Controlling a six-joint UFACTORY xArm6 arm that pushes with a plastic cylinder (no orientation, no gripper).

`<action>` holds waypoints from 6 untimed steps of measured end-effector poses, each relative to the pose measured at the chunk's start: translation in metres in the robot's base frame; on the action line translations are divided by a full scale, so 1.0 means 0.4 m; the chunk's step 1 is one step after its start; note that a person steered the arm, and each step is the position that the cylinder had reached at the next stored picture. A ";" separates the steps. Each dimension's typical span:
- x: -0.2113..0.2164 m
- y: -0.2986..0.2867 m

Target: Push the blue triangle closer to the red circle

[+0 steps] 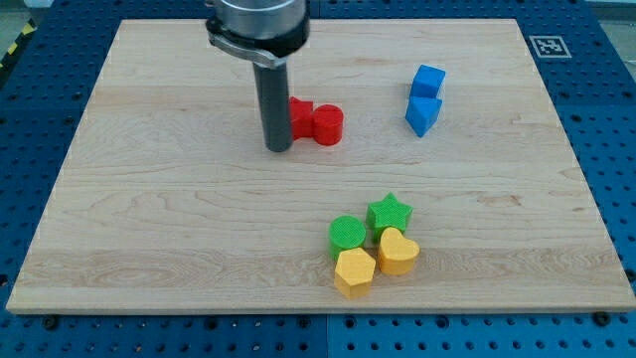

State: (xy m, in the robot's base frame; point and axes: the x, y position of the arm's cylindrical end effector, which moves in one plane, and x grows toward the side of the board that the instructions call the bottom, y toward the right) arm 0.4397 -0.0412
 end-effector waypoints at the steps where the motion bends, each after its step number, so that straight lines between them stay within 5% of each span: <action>1: 0.047 0.118; 3: -0.029 0.533; 4: -0.096 0.626; 6: -0.125 0.581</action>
State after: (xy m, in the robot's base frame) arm 0.3896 0.1912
